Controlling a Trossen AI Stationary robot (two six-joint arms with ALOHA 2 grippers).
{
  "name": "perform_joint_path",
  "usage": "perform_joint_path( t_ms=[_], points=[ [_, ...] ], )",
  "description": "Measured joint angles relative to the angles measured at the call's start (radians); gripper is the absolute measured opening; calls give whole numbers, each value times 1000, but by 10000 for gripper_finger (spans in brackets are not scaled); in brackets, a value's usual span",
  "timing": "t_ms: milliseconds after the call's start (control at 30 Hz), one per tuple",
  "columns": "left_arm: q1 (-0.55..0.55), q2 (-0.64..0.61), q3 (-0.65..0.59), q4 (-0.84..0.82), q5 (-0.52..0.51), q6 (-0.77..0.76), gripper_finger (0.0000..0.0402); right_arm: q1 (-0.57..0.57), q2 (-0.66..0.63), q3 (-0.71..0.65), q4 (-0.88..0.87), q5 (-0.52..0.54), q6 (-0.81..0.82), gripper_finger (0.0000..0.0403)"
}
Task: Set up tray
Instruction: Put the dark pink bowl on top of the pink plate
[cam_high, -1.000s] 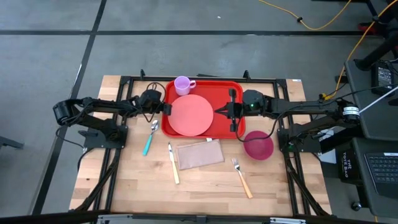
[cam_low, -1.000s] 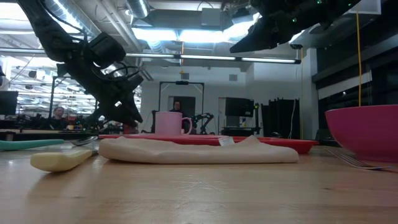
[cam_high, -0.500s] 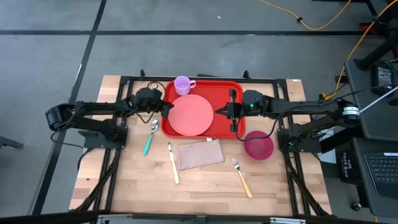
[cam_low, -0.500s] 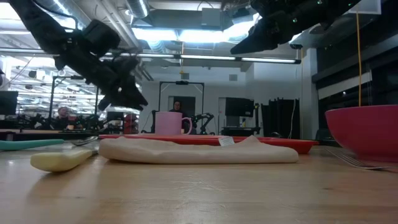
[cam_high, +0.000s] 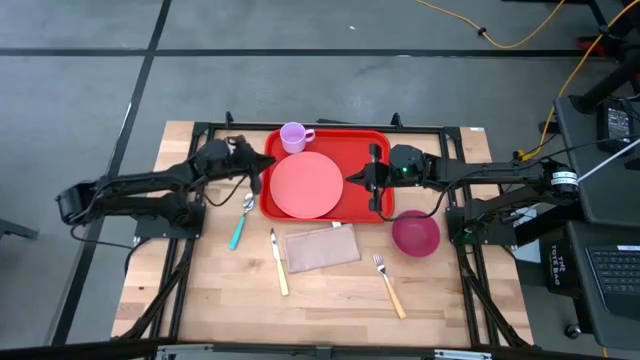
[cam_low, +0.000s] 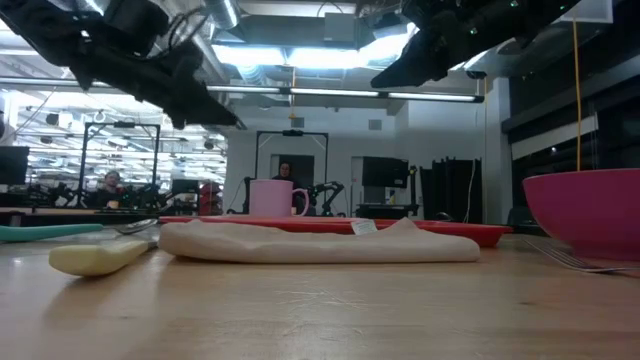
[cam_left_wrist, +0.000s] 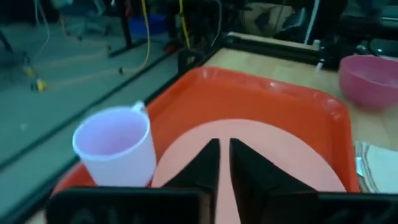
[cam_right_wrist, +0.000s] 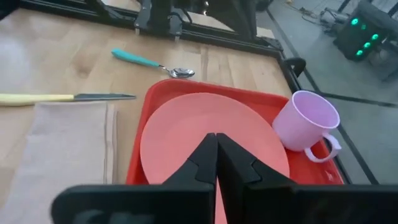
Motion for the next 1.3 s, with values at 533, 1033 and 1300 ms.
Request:
perform_joint_path(
  t_ms=[533, 1033, 1300],
  points=[
    [-199, -56, 0, 140, -2, 122, 3, 181, 0, 125, -512, 269, 294, 10],
    [-319, -56, 0, 157, -1, 127, 2, 557, 0, 135, -808, 296, 907, 10],
    [-359, -56, 0, 157, -6, 153, 4, 745, 24, 135, -932, 287, 1203, 4]
  ],
)
